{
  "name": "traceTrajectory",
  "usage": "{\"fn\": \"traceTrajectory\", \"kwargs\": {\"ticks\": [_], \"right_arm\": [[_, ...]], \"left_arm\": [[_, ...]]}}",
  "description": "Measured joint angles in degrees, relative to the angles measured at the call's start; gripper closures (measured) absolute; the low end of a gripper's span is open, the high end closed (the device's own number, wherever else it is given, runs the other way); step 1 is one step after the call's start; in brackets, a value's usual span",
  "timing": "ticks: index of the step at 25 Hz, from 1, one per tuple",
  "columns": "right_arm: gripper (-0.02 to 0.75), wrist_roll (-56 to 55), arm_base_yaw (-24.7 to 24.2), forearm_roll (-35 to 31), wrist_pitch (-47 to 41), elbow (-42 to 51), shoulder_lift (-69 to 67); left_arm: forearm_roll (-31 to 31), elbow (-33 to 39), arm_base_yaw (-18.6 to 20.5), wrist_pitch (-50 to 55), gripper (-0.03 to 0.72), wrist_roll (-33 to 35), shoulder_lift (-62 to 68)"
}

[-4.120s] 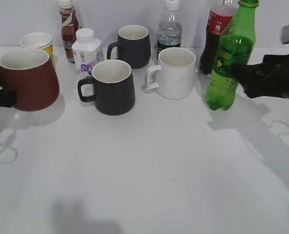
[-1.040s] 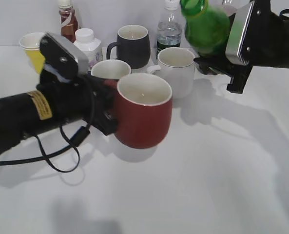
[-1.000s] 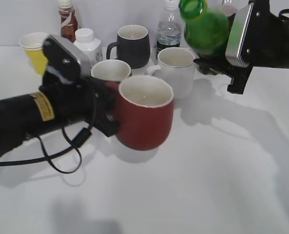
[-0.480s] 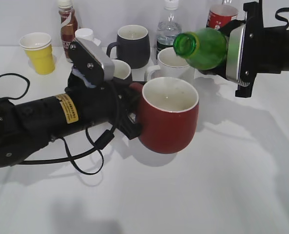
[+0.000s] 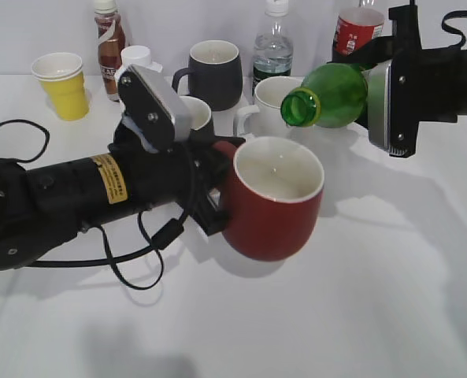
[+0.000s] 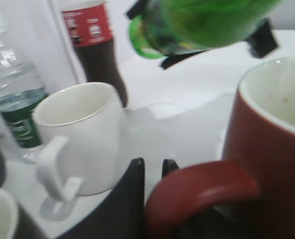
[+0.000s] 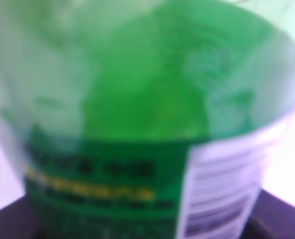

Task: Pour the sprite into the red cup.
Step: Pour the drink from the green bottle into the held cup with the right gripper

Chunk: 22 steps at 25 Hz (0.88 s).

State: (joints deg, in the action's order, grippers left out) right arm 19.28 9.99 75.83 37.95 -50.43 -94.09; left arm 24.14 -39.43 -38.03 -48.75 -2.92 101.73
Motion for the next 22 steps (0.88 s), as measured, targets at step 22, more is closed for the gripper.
{"fn": "traceTrajectory", "kwargs": {"ticks": [22], "right_arm": [[0.314, 14.6, 0.0, -4.1, -0.4, 0.0, 0.0]], "left_arm": [[2.7, 0.0, 0.0, 0.0, 0.610, 0.1, 0.0]]}}
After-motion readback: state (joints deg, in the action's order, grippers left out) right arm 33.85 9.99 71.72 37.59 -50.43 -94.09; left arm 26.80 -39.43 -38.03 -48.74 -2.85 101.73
